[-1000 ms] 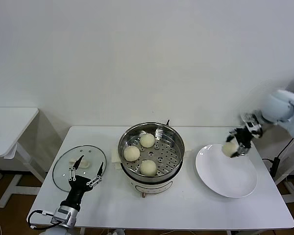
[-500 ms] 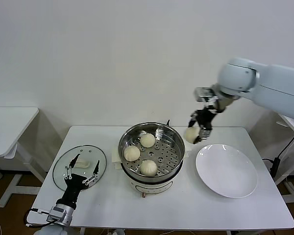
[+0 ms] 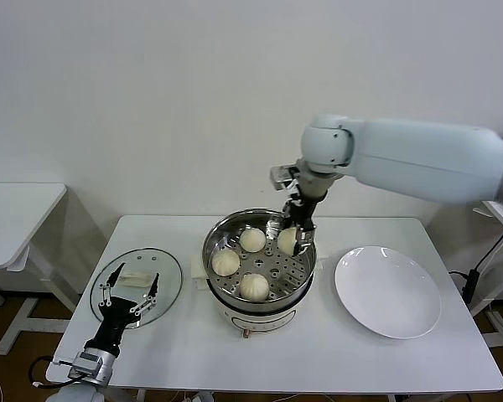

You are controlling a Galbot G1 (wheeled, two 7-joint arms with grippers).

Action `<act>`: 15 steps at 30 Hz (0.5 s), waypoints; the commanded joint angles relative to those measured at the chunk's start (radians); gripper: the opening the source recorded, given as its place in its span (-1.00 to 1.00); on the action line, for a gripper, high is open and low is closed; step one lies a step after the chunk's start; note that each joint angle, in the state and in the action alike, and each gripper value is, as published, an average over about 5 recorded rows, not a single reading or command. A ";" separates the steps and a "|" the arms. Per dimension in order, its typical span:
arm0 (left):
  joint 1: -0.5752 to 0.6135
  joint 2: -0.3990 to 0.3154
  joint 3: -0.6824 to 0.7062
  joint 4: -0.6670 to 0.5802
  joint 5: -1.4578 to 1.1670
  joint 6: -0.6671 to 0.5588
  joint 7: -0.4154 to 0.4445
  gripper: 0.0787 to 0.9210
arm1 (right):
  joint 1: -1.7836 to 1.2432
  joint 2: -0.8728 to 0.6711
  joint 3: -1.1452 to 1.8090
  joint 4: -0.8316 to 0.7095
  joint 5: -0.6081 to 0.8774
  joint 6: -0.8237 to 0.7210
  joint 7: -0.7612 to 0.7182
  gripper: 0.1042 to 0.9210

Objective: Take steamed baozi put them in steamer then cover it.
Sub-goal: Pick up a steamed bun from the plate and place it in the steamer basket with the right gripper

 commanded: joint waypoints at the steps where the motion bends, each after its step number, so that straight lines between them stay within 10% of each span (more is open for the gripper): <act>1: 0.001 0.000 -0.015 0.006 -0.003 0.000 0.003 0.77 | -0.158 0.099 0.047 -0.118 -0.087 -0.012 0.003 0.43; 15: 0.003 -0.002 -0.016 0.011 -0.001 0.001 0.005 0.77 | -0.247 0.094 0.095 -0.147 -0.149 -0.005 0.001 0.43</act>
